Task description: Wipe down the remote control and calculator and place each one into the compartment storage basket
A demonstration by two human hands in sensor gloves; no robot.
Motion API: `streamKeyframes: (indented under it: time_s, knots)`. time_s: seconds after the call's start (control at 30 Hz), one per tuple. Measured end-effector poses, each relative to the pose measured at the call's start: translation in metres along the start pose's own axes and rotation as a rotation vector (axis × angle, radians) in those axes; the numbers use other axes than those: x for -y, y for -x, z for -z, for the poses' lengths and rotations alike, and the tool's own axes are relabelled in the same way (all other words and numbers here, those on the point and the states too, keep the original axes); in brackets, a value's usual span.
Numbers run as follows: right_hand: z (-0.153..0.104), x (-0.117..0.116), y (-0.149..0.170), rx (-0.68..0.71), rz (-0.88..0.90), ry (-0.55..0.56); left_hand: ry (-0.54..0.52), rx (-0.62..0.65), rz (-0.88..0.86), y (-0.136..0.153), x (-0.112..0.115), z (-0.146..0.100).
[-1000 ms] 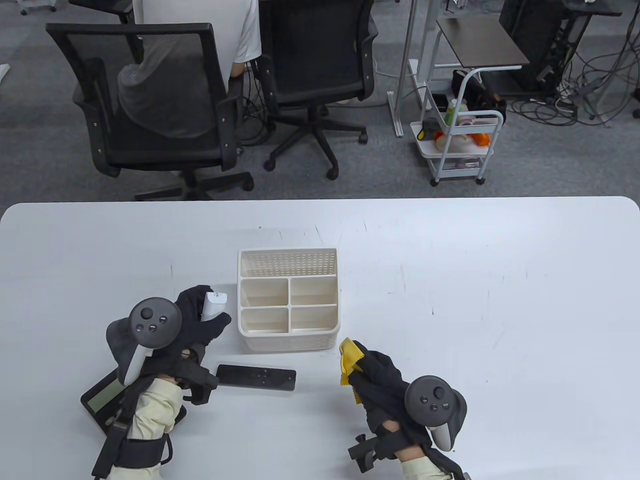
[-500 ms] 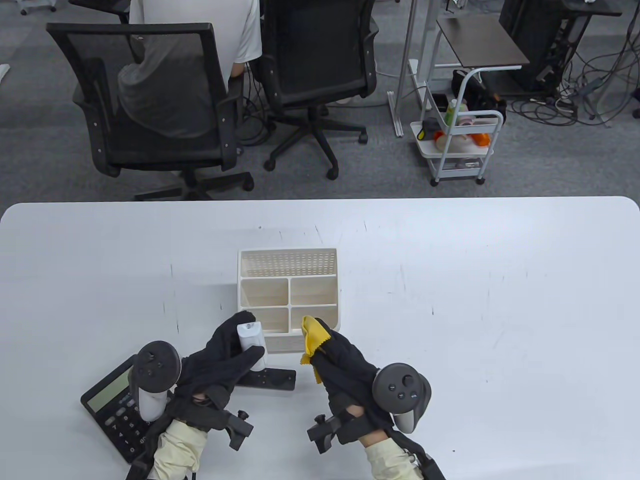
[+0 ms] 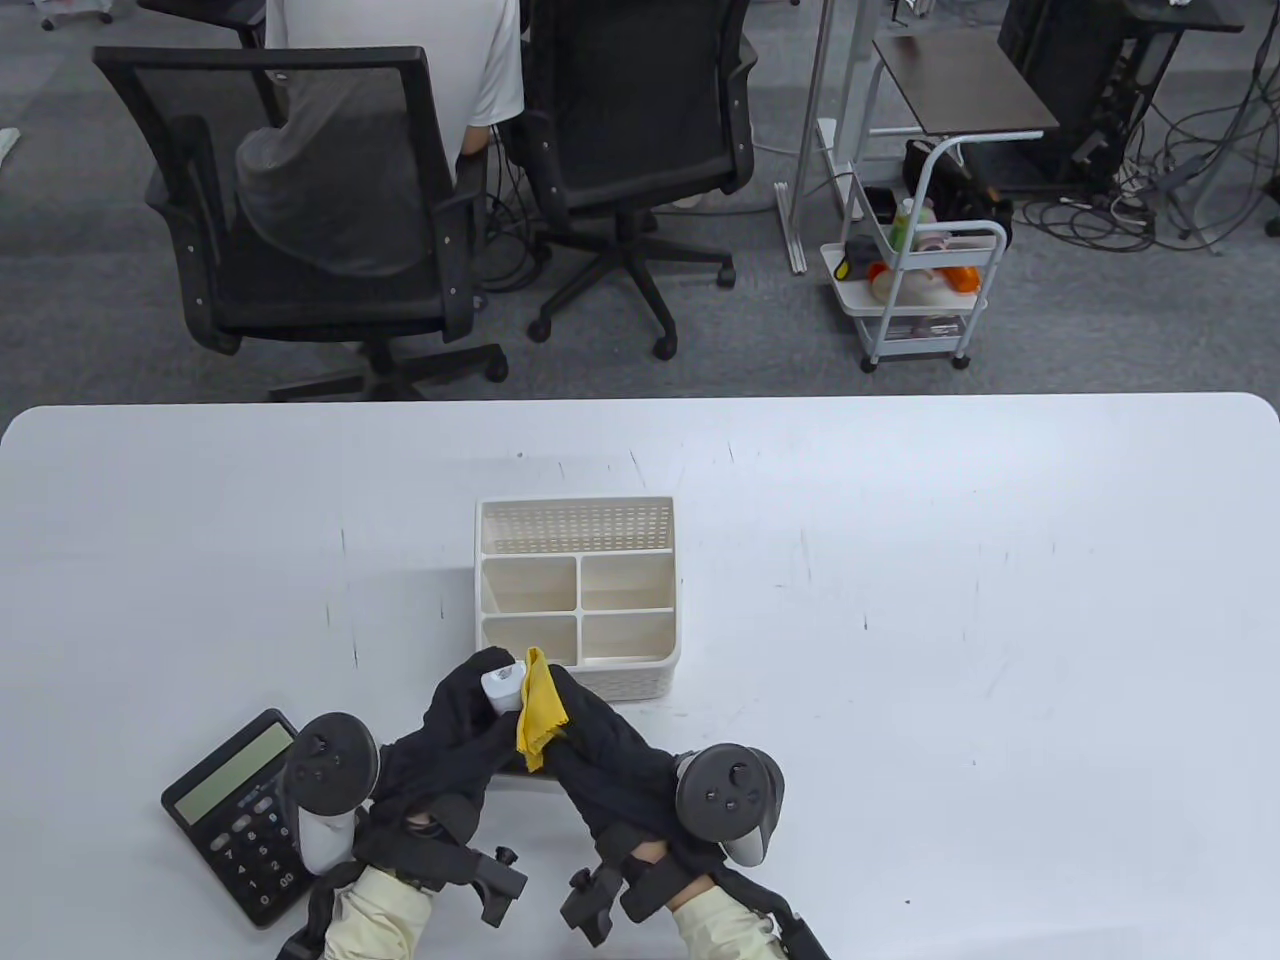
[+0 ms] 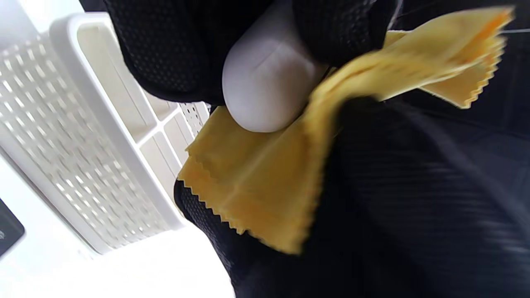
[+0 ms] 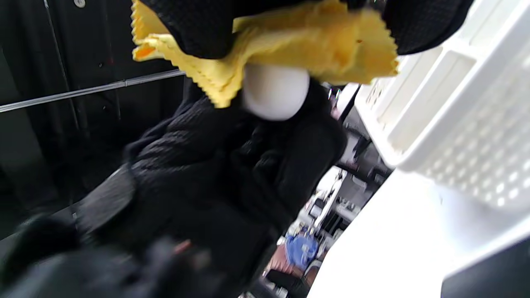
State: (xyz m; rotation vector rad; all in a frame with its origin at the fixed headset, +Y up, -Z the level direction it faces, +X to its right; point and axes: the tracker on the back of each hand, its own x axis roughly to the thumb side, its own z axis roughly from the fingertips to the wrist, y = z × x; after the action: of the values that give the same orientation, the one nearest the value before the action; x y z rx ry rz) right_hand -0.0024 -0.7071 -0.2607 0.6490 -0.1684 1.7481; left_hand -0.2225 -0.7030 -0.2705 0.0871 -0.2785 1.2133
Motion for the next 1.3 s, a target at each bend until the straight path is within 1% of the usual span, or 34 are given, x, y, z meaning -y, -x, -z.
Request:
streamKeyframes:
  time_s: [0.03, 0.1, 0.17, 0.2, 0.27, 0.3, 0.37, 0.43, 0.5, 0.57, 0.67, 0.7, 0.73, 0.83, 0.93, 1.0, 1.03, 1.13, 1.3]
  knots:
    - [-0.001, 0.0, -0.001, -0.002, -0.008, 0.002, 0.0, 0.002, -0.002, 0.0, 0.001, -0.001]
    - [-0.004, 0.001, -0.003, 0.012, -0.079, 0.05, 0.025, 0.017, -0.001, -0.002, 0.005, -0.001]
    - [-0.005, 0.003, -0.004, 0.015, -0.109, 0.068, 0.048, 0.03, 0.016, -0.005, 0.009, -0.002]
    - [-0.006, 0.004, -0.005, 0.01, -0.12, 0.076, 0.037, 0.033, 0.025, -0.006, 0.01, -0.002]
    - [-0.008, 0.005, -0.006, 0.008, -0.138, 0.094, 0.048, 0.043, 0.031, -0.006, 0.012, -0.002]
    - [-0.008, 0.006, -0.007, 0.008, -0.155, 0.102, 0.046, 0.043, 0.028, -0.006, 0.012, -0.003]
    - [-0.01, 0.007, -0.009, 0.022, -0.244, 0.124, 0.019, 0.027, 0.012, -0.006, 0.011, -0.005]
    - [-0.013, 0.006, -0.011, 0.048, -0.316, 0.111, -0.013, 0.002, 0.007, -0.005, 0.01, -0.006]
    - [-0.015, 0.003, -0.014, 0.085, -0.368, 0.122, -0.006, -0.005, 0.022, -0.005, 0.009, -0.006]
    - [-0.015, -0.001, -0.017, 0.12, -0.373, 0.089, 0.022, -0.018, 0.046, -0.004, 0.011, -0.007]
    - [-0.014, -0.005, -0.017, 0.13, -0.379, 0.023, 0.055, -0.006, 0.046, -0.004, 0.016, -0.006]
    - [-0.014, -0.006, -0.016, 0.127, -0.389, -0.022, 0.075, 0.0, 0.04, -0.005, 0.017, -0.005]
    - [-0.014, -0.005, -0.015, 0.123, -0.403, -0.03, 0.09, 0.001, 0.041, -0.005, 0.018, -0.005]
    - [-0.014, -0.004, -0.015, 0.14, -0.432, 0.017, 0.112, 0.014, 0.016, -0.006, 0.022, -0.005]
    - [-0.015, -0.003, -0.016, 0.147, -0.464, 0.067, 0.11, 0.024, 0.012, -0.007, 0.023, -0.005]
    - [-0.016, -0.002, -0.019, 0.16, -0.5, 0.121, 0.128, 0.028, -0.005, -0.007, 0.022, -0.004]
    - [-0.016, -0.002, -0.019, 0.166, -0.499, 0.123, 0.129, 0.027, -0.017, -0.006, 0.022, -0.004]
    - [-0.018, 0.0, -0.02, 0.164, -0.493, 0.147, 0.111, 0.018, -0.046, -0.004, 0.02, -0.005]
    - [-0.019, -0.002, -0.018, 0.175, -0.509, 0.101, 0.023, -0.016, -0.048, -0.003, 0.011, -0.007]
